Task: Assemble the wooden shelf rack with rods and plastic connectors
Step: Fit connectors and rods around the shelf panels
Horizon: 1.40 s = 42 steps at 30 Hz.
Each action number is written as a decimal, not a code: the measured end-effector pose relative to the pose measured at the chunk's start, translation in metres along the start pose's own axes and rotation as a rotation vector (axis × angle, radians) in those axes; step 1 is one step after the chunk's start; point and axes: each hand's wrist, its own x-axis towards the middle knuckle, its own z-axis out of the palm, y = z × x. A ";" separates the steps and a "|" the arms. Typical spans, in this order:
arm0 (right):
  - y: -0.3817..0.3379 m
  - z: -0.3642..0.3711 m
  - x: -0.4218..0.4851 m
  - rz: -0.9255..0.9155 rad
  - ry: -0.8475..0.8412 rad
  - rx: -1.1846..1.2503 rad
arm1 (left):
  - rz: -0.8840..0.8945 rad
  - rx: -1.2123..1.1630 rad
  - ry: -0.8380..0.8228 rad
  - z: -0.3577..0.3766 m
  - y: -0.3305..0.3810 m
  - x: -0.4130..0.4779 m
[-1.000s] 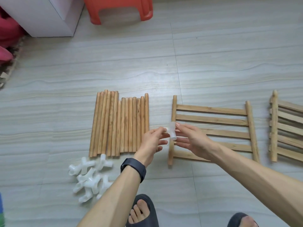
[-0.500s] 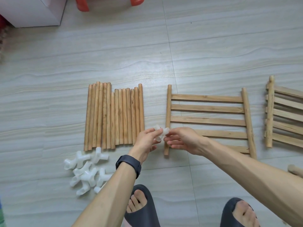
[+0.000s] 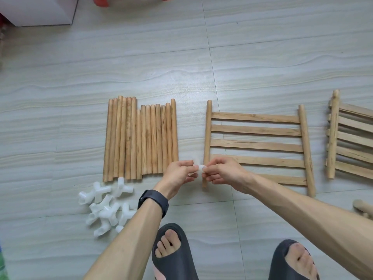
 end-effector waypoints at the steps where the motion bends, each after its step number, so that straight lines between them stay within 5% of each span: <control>1: 0.001 0.000 -0.001 0.005 -0.022 -0.008 | -0.008 -0.011 0.000 -0.001 -0.001 0.000; 8: 0.008 -0.005 -0.004 0.011 -0.081 -0.072 | -0.130 0.166 -0.172 -0.012 -0.005 -0.004; 14: 0.028 -0.002 -0.006 -0.020 0.036 -0.020 | -0.210 -0.124 -0.245 -0.005 -0.019 -0.014; 17: 0.042 -0.003 -0.011 0.076 0.063 0.069 | -0.227 -0.074 -0.290 -0.002 -0.031 -0.020; 20: 0.057 -0.002 -0.019 0.105 0.051 -0.223 | -0.286 0.037 -0.275 0.000 -0.040 -0.021; 24: 0.057 -0.012 -0.018 -0.291 0.266 -1.029 | -0.346 0.166 -0.292 -0.004 -0.047 -0.019; 34: 0.037 -0.016 0.011 -0.398 0.259 -1.413 | -0.228 0.036 -0.197 -0.002 -0.056 -0.015; 42: 0.027 -0.017 0.008 -0.533 0.176 -1.573 | -0.105 0.229 -0.150 0.002 -0.040 -0.013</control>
